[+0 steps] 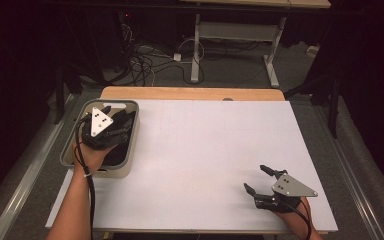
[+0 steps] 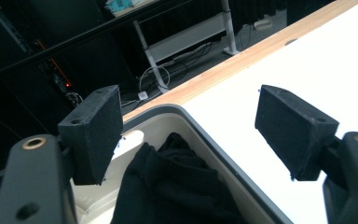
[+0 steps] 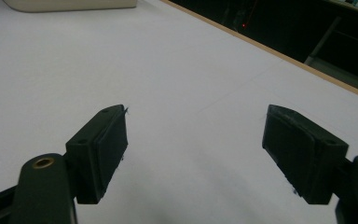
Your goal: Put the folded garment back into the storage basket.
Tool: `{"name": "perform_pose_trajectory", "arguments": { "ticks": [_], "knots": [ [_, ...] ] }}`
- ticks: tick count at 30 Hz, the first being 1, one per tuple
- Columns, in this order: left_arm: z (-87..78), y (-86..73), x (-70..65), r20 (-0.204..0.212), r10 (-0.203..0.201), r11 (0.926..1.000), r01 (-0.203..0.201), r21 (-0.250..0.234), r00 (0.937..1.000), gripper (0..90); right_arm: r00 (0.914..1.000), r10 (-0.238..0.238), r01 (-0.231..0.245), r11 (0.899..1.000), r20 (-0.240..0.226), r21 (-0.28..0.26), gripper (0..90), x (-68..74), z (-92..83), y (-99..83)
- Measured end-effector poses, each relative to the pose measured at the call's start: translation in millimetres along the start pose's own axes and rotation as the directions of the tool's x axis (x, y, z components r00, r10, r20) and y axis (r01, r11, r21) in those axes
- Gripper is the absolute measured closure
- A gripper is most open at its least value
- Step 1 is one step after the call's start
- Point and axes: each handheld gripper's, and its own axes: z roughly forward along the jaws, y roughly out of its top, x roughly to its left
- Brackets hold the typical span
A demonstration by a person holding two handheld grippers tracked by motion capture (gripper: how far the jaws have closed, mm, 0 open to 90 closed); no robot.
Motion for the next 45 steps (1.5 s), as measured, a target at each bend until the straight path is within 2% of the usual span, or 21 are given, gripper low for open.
{"name": "perform_pose_trajectory", "arguments": {
  "ticks": [7,12,21,45],
  "knots": [
    [-5.3,-0.2,-6.4,-0.001,0.007,0.9999,-0.007,-0.016,1.0000,20.5,1.0000,-0.001,0.001,1.000,0.001,-0.001,22.6,-0.2,-0.3,-0.1],
    [-7.7,-1.4,-12.1,0.017,-0.003,0.9996,0.003,-0.030,0.9998,20.5,1.0000,0.000,0.000,1.000,0.000,-0.001,22.6,-0.1,-0.2,-0.1],
    [-11.6,0.4,-20.6,0.032,0.003,0.9983,-0.002,-0.058,0.9995,20.4,1.0000,-0.006,0.006,1.000,-0.005,0.003,22.6,0.8,0.0,-0.3],
    [-17.0,6.6,-39.4,0.080,0.016,0.9957,-0.009,-0.093,0.9966,20.4,0.9997,-0.020,0.020,1.000,-0.014,-0.004,22.9,4.0,-2.0,0.4]
  ]
}}
